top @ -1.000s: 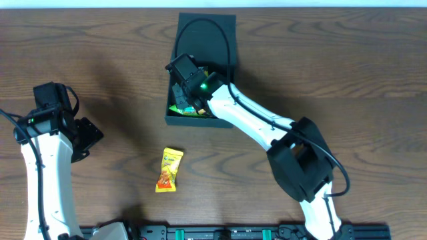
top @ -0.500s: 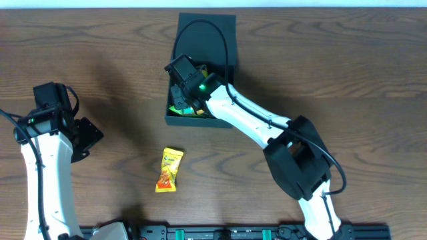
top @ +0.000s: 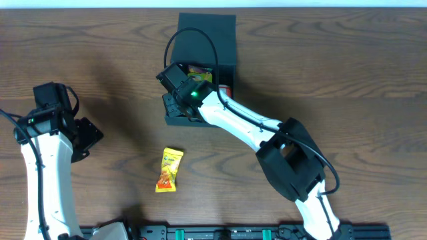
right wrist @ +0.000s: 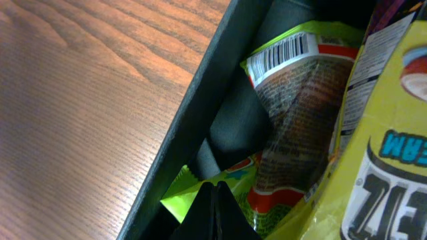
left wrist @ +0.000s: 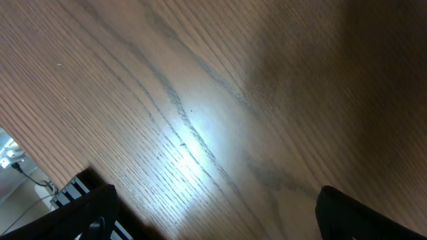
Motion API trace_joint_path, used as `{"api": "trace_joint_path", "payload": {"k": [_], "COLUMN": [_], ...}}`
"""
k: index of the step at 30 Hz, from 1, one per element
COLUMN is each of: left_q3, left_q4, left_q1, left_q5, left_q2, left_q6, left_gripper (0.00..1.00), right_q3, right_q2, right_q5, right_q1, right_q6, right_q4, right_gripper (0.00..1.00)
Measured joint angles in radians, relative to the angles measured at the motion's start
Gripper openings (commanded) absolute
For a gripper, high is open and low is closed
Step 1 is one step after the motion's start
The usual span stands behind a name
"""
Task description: Pack container
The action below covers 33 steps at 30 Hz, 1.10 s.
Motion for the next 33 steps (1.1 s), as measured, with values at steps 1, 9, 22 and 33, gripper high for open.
{"api": "trace_joint_path", "payload": {"k": [1, 9, 22, 33], "left_q3": [0.000, 0.000, 0.000, 0.000], "left_q4": [0.000, 0.000, 0.000, 0.000], "left_q1": [0.000, 0.000, 0.000, 0.000], "left_q5": [0.000, 0.000, 0.000, 0.000], "left_q2": [0.000, 0.000, 0.000, 0.000], "left_q6": [0.000, 0.000, 0.000, 0.000], "left_gripper": [0.95, 0.95, 0.95, 0.95], "right_q3": [0.001, 0.016, 0.019, 0.021], "right_q2": [0.000, -0.026, -0.034, -0.036], "right_q5": [0.005, 0.079, 0.096, -0.016], "right_q1": [0.000, -0.029, -0.069, -0.183], "right_q6": [-0.002, -0.016, -0.020, -0.023], "right_q4": [-0.003, -0.100, -0.096, -0.047], "right_gripper": [0.01, 0.01, 0.01, 0.01]}}
